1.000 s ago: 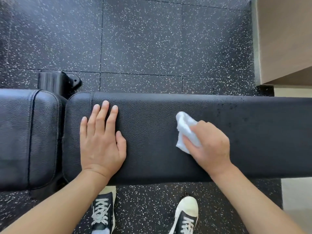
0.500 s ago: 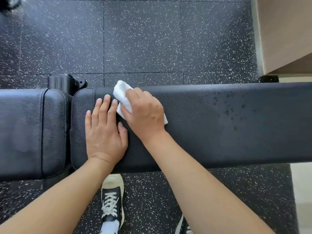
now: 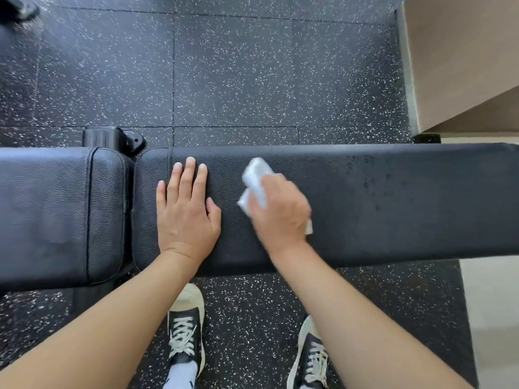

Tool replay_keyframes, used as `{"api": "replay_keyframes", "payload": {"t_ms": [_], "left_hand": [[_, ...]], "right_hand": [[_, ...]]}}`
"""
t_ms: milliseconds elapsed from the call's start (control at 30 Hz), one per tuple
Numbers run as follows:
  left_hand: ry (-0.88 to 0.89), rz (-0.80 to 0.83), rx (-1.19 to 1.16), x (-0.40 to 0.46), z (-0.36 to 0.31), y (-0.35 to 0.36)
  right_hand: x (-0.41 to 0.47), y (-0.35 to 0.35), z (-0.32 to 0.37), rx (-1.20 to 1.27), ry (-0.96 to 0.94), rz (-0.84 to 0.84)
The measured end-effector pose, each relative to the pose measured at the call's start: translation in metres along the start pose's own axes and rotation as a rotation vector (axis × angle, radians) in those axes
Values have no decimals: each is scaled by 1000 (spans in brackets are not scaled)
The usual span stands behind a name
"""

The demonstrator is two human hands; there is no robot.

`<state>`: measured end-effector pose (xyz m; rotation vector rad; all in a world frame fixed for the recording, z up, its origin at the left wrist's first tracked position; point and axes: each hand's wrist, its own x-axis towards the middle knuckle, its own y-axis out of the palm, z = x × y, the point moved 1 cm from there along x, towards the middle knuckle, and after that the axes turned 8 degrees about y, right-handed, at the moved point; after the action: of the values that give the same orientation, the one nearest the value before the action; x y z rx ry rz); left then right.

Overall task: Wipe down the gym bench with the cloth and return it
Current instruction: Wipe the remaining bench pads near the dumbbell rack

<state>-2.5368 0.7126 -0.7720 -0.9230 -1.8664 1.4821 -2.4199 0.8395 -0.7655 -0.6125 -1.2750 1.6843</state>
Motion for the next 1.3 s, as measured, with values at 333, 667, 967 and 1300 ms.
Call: {"api": "replay_keyframes", "payload": {"t_ms": [333, 667, 967, 1300], "left_hand": [[-12, 158, 75, 7, -15, -20], [362, 177, -21, 9, -89, -12], [300, 116, -31, 45, -99, 5], [-202, -89, -54, 51, -169, 40]], "right_hand": [[-14, -32, -83, 38, -345, -16], [-54, -50, -110, 5, 8, -54], [-63, -51, -128, 79, -239, -65], [-50, -80, -202, 62, 263, -191]]}}
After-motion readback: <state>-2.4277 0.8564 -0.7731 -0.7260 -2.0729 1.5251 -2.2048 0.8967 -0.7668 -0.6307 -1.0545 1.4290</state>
